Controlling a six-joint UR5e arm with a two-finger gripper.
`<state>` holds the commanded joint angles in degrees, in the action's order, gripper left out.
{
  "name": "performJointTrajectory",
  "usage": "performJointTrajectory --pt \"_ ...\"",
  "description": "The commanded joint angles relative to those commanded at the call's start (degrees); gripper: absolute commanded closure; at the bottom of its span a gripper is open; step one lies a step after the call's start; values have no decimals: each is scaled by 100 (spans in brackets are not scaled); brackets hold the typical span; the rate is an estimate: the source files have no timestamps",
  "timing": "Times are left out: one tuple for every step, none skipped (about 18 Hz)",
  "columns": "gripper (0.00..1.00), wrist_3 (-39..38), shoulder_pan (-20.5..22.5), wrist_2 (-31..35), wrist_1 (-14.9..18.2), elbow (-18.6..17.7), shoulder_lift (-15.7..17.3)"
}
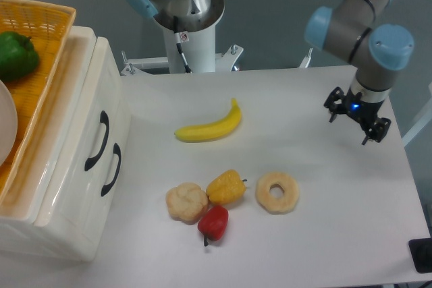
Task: Slide open the top white drawer
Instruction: 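Move the gripper from its start pose toward the white cabinet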
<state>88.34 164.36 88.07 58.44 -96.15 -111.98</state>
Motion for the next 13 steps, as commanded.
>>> performJointTrajectory --pt "0 -114 -52 0 44 0 18" --pt "0 -228 -79 0 62 0 44" --pt "0 -360 -123 9 140 0 114" --pt "0 -457 -175 9 254 9 158" --pt "0 -536 -245 0 316 17 167" --pt "0 -659 -333 0 326 26 176" --pt "0 -851 -430 0 326 61 176" --pt "0 -1079 -535 0 326 88 176" --pt "0 -1317 -649 0 326 96 168" --pt "0 -1510 -772 0 326 97 150" --pt "0 -1660 -887 0 326 97 150" --pt "0 -1818 -983 0 326 97 159" --pt "0 -2011 -1080 0 326 97 176"
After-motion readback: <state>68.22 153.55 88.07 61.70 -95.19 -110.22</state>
